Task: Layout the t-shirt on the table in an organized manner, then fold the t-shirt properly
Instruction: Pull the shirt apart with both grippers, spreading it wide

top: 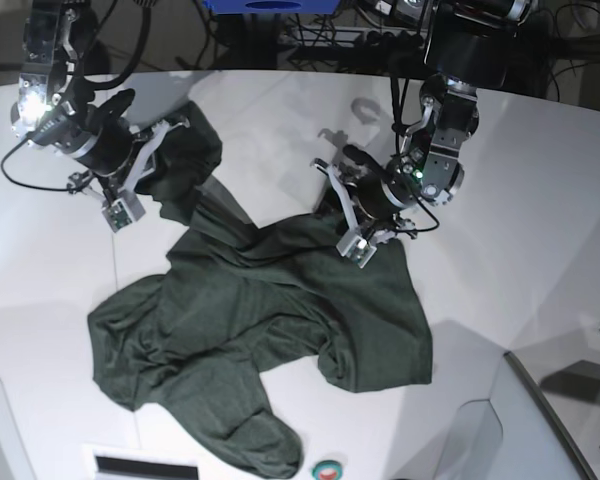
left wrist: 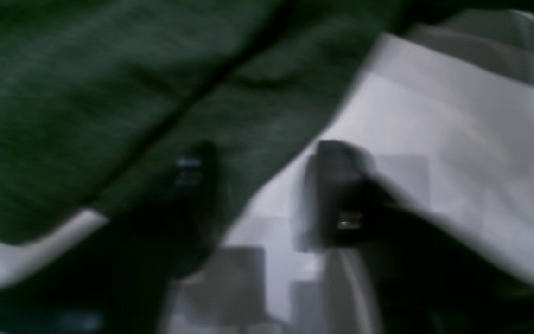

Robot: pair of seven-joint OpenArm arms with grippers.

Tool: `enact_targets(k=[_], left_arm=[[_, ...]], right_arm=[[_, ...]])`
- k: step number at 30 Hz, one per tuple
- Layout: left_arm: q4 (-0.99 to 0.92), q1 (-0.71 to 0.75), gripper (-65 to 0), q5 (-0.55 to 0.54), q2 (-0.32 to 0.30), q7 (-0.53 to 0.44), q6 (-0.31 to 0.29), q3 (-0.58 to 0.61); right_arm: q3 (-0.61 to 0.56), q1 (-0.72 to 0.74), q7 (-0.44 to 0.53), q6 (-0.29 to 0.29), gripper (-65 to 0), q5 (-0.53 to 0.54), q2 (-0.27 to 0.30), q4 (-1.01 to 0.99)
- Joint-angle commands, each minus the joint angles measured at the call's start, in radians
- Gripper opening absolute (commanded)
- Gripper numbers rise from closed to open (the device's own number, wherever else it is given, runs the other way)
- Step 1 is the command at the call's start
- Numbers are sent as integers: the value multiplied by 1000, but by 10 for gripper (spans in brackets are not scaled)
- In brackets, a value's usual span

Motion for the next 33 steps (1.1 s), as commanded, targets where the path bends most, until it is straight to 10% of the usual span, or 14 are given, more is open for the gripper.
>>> enact_targets(k=[1,3,18,33], left_arm=[[30,-2,-564,-7,0,-13,-10,-2],[66,4,-650,-7,0,-13,-10,-2],[106,9,-650,4,-12,-4,-5,1],[155,138,-650,-5,-262,-7,-4,-4]], right_arm=[[1,4,21,6,-648,17,5,20],[1,4,21,6,-648,17,5,20],[12,-1,21,6,-648,15,5,21],[418,-3,-50,6,-648,14,80,95]])
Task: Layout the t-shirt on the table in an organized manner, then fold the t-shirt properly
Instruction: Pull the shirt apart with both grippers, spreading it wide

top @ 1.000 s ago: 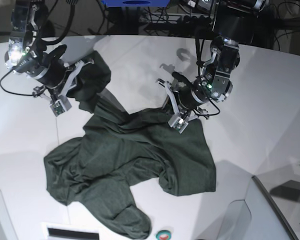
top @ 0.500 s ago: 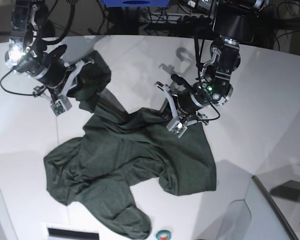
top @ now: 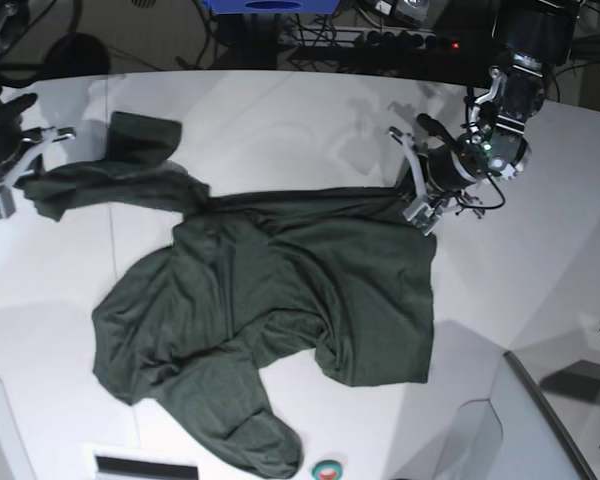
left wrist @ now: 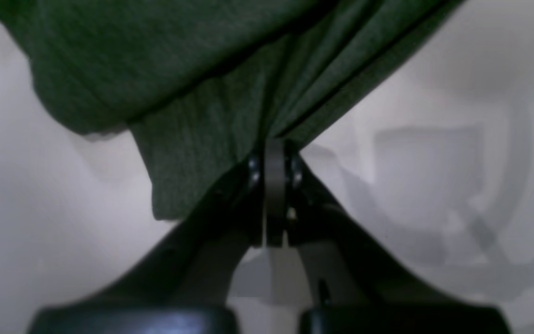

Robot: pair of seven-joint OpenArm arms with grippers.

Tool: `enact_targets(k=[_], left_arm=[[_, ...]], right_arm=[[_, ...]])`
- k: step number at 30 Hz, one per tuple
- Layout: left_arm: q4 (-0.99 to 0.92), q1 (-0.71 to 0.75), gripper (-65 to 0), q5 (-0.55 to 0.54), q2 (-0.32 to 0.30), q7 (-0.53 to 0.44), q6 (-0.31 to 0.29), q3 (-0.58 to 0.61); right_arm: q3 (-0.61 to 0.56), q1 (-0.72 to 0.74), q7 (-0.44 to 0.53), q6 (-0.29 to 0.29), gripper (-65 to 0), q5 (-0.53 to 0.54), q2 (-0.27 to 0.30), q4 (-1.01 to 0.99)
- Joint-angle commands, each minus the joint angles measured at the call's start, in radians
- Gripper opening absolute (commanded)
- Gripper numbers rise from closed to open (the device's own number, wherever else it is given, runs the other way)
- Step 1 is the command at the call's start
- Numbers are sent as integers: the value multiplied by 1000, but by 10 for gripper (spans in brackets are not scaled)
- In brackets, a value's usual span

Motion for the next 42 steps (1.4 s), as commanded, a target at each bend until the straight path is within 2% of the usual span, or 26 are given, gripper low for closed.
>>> enact_targets(k=[1,4,8,12,16,20,24,26,29,30,31,33,36,40,42], left_arm=[[32,8,-650,6,-20,1,3,-4],[71,43,-650,9,-49,1,3,-17],[125,109,-650,12,-54,2,1,-139],[188,180,-650,17,-55,7,0,-187],[249,247,-650,112,-43,62,0,-182],[280,312,-650,201,18,67,0,-191],[263,347,-650,268,49,62,1,-193],[251,350,-650,288,61,62,1,-193],[256,350,-650,295,77,67,1,-191],[259,350,-650,295,83,67,1,-193],[259,350,-650,295,84,67,1,-193],[259,350,-650,295,86,67,1,-191],[260,361,-650,295,89,68,1,-191],[260,372,-650,295,89,68,1,-193],[260,375,-650,295,89,68,1,-193]], right_arm=[[34,15,21,5,-648,12,18,17],[109,21,-5,5,-648,12,34,17],[206,41,-44,5,-648,12,44,17],[263,41,-40,5,-648,11,44,24],[312,41,-40,5,-648,11,44,25],[320,27,-40,5,-648,11,40,25],[303,7,-34,5,-648,11,44,0],[257,26,-40,5,-645,6,49,-46],[251,61,-57,5,-641,-65,50,-102],[251,76,-79,-17,-639,-94,43,-122],[251,90,-105,-37,-627,-114,29,-138],[251,99,-142,-37,-573,-118,4,-148],[251,104,-194,-37,-450,-118,-19,-142],[252,109,-295,-36,-270,-117,-22,-62],[280,89,-263,-36,-263,-108,-46,33]])
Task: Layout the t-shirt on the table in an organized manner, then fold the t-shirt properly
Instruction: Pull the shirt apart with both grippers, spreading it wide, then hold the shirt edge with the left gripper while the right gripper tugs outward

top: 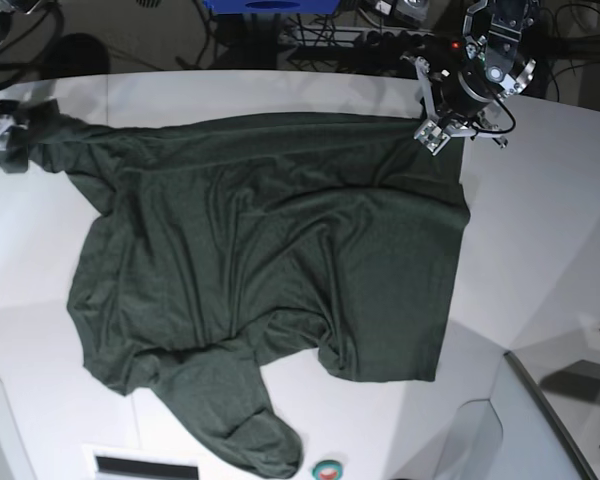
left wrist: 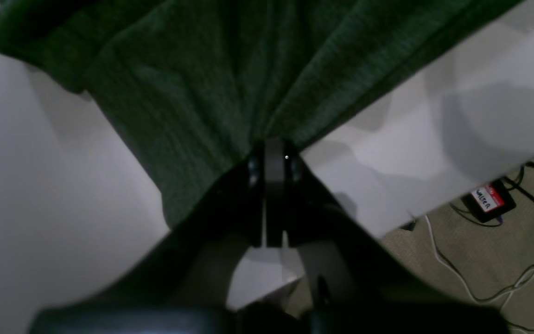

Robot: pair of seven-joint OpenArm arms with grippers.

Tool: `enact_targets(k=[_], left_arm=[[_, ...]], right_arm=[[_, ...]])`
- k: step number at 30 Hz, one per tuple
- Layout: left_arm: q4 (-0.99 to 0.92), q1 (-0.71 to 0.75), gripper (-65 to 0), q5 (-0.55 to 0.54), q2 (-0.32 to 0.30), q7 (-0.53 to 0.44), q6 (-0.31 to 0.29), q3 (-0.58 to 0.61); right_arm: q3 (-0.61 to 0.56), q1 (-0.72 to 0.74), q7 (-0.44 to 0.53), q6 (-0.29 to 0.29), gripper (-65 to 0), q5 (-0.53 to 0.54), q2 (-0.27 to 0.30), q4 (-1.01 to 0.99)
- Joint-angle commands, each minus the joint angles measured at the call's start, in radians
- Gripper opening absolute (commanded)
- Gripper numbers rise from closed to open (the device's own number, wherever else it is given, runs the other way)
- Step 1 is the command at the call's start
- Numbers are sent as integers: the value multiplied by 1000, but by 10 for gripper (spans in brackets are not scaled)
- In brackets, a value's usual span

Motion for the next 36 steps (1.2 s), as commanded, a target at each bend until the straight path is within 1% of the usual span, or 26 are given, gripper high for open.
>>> enact_targets(k=[1,2,3,4,6,7,9,11,12,14,16,18,19,20,22,23,24,27,29,31,33,36], left_arm=[[2,18,-650,5,-3,31,-14,1],[2,21,-650,5,-3,31,-14,1],[2,22,-650,5,-3,31,-14,-1],[2,24,-650,5,-3,31,-14,-1],[2,24,-650,5,-3,31,-14,-1],[2,24,-650,5,-3,31,-14,-1],[4,24,-650,5,-3,31,-13,-1],[4,24,-650,5,-3,31,-13,-1],[4,24,-650,5,-3,31,-13,-1],[2,25,-650,5,-3,31,-13,-1],[2,25,-650,5,-3,31,-13,-1],[2,25,-650,5,-3,31,-13,-1],[2,25,-650,5,-3,31,-13,-1],[2,24,-650,5,-3,31,-13,-1],[4,24,-650,5,-3,31,-13,-1],[4,22,-650,5,-3,31,-13,-1],[4,22,-650,5,-3,31,-13,-1],[4,19,-650,5,-3,31,-13,-1],[4,19,-650,5,-6,31,-13,-1],[4,19,-650,5,-9,31,-13,-1],[4,19,-650,5,-11,31,-13,-1],[4,16,-650,5,-11,31,-13,-1]], right_arm=[[26,-9,42,-3,-267,16,-14,73],[33,-12,65,-3,-269,24,-22,111],[17,-13,81,-1,-269,24,-25,140],[-26,-19,87,-1,-267,23,-22,149],[-118,-24,85,-12,-263,18,23,142],[-145,-19,85,-21,-254,7,37,129],[-89,10,61,-90,-248,-22,34,90],[15,48,15,-145,-249,-26,20,50],[69,59,-4,-148,-248,-26,18,33],[132,62,-17,-155,-246,-26,20,17],[187,65,-17,-181,-246,-26,15,17],[213,66,-25,-205,-245,-25,20,2],[204,62,-34,-207,-245,-25,26,-18],[179,57,-57,-207,-245,-26,44,-38],[83,28,-151,-191,-245,-22,107,-95],[38,16,-188,-167,-245,-14,133,-119],[0,8,-208,-127,-245,6,156,-139],[-102,-46,-215,-21,-245,9,190,-151],[-192,-92,-217,23,-245,9,212,-116],[-283,-161,-211,30,-245,9,239,-62],[-381,-213,-211,26,-245,9,279,-12],[-485,-268,-217,26,-245,7,336,56]])
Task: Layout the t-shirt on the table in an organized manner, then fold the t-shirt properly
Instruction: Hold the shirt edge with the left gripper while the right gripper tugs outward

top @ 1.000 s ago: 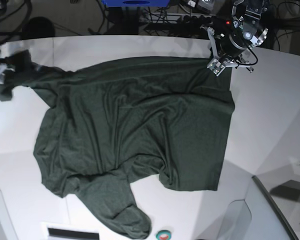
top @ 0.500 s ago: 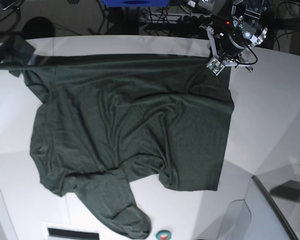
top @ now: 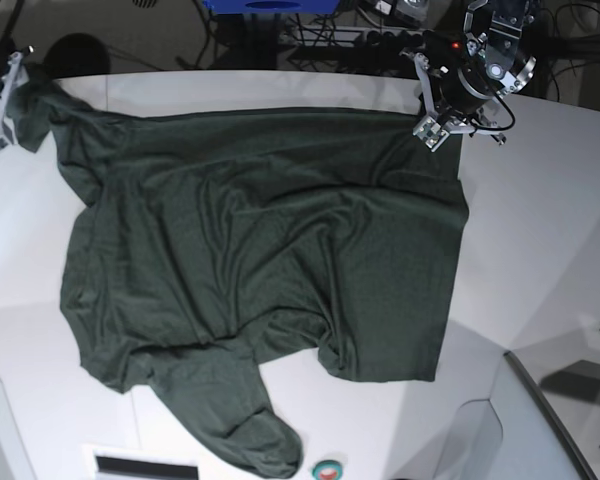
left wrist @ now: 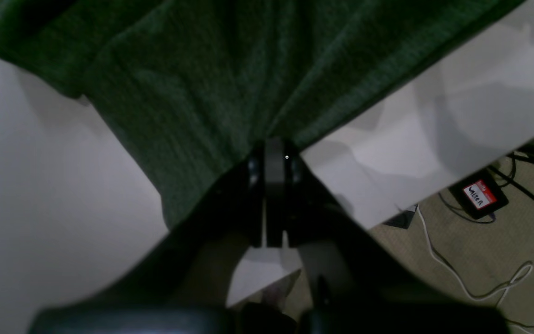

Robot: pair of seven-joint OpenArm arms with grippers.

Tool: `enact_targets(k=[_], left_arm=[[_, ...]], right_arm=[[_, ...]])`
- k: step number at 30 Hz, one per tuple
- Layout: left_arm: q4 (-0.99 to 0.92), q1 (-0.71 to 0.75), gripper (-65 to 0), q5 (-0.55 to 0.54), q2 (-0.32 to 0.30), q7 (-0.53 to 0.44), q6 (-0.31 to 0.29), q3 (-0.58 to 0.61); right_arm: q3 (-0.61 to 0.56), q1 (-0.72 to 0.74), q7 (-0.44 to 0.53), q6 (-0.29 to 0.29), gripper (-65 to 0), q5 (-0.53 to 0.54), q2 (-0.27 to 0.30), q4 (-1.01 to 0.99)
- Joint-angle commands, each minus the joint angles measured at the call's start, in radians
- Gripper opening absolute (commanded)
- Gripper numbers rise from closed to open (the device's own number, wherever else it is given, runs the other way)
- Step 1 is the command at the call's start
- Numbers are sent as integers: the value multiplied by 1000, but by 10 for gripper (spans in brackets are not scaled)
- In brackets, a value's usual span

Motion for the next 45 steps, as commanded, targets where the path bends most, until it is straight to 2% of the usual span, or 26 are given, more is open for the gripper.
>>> enact_targets(k=[1,3,5,6,7,10,11,13,14,18,19,21,23,25,27,32,34,36,40,45], left_arm=[[0,7,-650,11,-7,33,-8,0],[0,7,-650,11,-7,30,-8,0],[0,5,-650,11,-7,29,-8,0],[0,5,-650,11,-5,29,-8,0],[0,5,-650,11,-5,29,-8,0],[-1,5,-650,11,-8,29,-8,0],[-1,5,-650,11,-8,27,-8,0],[0,3,-650,13,-8,27,-8,0],[0,-1,-650,13,-8,27,-8,0],[-1,-3,-650,13,-10,27,-8,0],[3,0,-650,13,-10,27,-8,0],[17,0,-650,13,-10,32,-8,0],[22,0,-650,13,-10,30,-8,0],[13,-1,-650,13,-16,27,-8,0],[19,10,-650,13,-19,27,-8,1],[16,10,-650,11,-21,32,-8,0],[19,17,-650,11,-21,30,-8,0],[20,17,-650,11,-21,32,-8,0],[20,27,-650,11,-21,32,-8,-11],[20,37,-650,13,-21,27,-8,-71]], right_arm=[[-13,-16,-2,6,-245,-5,30,45],[-28,-14,1,1,-245,-1,37,84],[26,27,-4,-22,-245,-6,14,99],[17,34,-4,-24,-245,-21,17,99],[-34,35,-6,-10,-245,-41,39,99],[-301,72,-18,12,-245,-81,171,70],[-346,123,-29,12,-245,-98,182,39],[-330,184,-65,-13,-245,-156,169,-39],[-353,195,-72,-1,-245,-187,171,-61],[-651,255,-81,12,-243,-202,284,-71],[-651,264,-91,12,-245,-202,287,-82],[-570,268,-121,12,-245,-210,286,-81],[-488,264,-122,12,-245,-239,263,-30],[-413,253,-121,12,-245,-270,212,24],[-341,245,-99,12,-249,-281,145,70],[-218,293,33,12,-254,-281,-47,70],[-172,322,60,12,-278,-281,-122,39],[-125,356,85,12,-311,-281,-173,-8],[-72,403,129,12,-345,-281,-225,-122],[-72,411,209,12,-344,-281,-234,-243]])
